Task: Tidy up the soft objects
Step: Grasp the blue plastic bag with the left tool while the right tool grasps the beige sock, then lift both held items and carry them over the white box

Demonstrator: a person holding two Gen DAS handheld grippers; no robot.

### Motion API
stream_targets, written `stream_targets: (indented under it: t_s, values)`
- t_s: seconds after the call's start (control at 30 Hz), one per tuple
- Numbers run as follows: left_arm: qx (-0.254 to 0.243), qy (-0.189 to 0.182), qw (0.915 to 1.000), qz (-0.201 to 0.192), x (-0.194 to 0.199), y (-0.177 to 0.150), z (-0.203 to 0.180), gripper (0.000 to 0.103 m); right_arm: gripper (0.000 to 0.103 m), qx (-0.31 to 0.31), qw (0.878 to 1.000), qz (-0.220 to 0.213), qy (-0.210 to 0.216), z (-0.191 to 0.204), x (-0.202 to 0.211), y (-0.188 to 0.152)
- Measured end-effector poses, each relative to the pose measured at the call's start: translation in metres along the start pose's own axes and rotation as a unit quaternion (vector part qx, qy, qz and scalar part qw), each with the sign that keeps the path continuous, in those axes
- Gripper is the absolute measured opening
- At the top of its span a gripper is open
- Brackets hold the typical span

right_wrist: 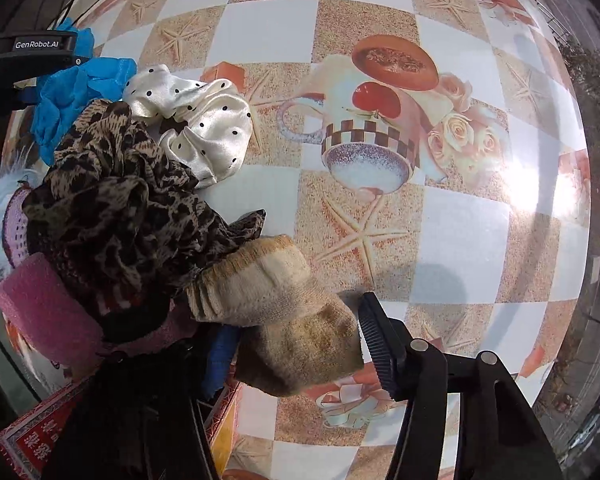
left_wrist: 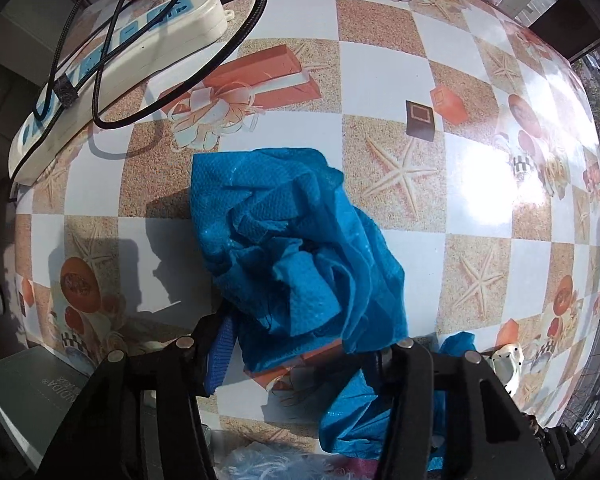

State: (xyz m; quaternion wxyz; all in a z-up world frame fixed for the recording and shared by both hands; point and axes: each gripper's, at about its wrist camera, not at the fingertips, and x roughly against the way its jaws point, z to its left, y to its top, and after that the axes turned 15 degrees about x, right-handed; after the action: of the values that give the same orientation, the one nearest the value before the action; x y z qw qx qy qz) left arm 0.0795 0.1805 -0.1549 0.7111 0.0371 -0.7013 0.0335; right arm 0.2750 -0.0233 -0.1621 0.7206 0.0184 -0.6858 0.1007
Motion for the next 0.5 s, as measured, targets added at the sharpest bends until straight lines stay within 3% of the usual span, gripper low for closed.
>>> stream_targets:
  t_s: [0.03, 0.2, 0.5]
  values:
    - [-0.006, -0.004, 1.0000, 0.002, 0.002, 0.000, 0.000, 0.018, 0.037, 0.003, 1.000, -0.003, 0.005, 0.003, 0.002, 0.001]
    - [-0.027, -0.014, 0.9987, -0.040, 0.033, -0.006, -0.005, 0.018, 0.027, -0.027, 0.999, -0.030, 0.016, -0.004, 0.024, -0.004]
    - [-0.129, -0.054, 0.9835, -0.115, 0.110, -0.057, -0.045, 0.018, 0.027, -0.110, 0.990, -0.076, 0.033, -0.049, 0.074, -0.030]
